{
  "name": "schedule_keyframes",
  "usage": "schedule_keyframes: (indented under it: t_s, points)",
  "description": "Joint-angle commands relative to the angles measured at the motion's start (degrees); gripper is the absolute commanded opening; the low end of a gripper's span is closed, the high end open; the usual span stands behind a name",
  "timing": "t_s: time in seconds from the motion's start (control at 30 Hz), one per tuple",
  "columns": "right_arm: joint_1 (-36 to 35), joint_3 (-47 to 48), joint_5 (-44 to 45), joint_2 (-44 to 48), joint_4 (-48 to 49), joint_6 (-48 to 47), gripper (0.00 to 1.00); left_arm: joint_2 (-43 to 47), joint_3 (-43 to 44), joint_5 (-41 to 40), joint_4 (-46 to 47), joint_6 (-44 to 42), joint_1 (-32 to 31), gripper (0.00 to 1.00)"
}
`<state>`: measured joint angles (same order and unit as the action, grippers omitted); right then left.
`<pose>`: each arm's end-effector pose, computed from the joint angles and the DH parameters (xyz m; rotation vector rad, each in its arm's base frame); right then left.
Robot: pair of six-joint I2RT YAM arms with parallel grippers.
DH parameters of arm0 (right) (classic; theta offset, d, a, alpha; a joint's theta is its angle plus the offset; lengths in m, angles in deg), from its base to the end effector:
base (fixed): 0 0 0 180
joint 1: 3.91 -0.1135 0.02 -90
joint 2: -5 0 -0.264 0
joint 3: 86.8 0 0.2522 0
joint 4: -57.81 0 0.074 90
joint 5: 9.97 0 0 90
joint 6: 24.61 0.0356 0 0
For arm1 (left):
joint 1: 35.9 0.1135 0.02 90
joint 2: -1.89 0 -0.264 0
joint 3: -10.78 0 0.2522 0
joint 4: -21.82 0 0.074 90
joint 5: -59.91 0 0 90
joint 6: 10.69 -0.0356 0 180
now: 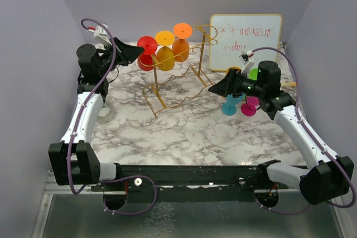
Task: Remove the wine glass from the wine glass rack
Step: Pick up the wine glass from the wine rack.
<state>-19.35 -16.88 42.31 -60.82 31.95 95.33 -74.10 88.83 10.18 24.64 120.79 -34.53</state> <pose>0.2432 0.0898 0.3345 -0.2062 2.0367 1.1498 0.3094 -0.0156 0.3873 0.0095 1.6051 -1.0701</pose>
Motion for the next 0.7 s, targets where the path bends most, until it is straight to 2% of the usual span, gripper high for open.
schedule_keyframes:
  t_s: [0.0,0.3,0.4,0.5,0.67]
  points:
    - [-0.20,0.99,0.60,-0.61,-0.30,-0.84,0.78,-0.33,0.44,-0.97,1.09,0.36,-0.40,0.21]
    - [-0.20,0.98,1.22,-0.56,-0.84,-1.28,0.78,-0.57,1.50,-1.79,1.24,0.98,-0.41,0.21]
    - [-0.20,1.06,1.41,-0.54,-1.32,-1.52,0.78,-0.21,1.89,-2.13,1.26,0.89,-0.43,0.24]
    - [-0.20,0.99,1.67,-0.45,-1.31,-1.54,0.78,0.04,2.01,-2.39,1.26,1.04,-0.40,0.13]
    - [-0.21,1.05,1.02,-0.45,-1.65,-2.03,0.78,0.07,2.15,-2.52,1.26,1.37,-0.40,0.12]
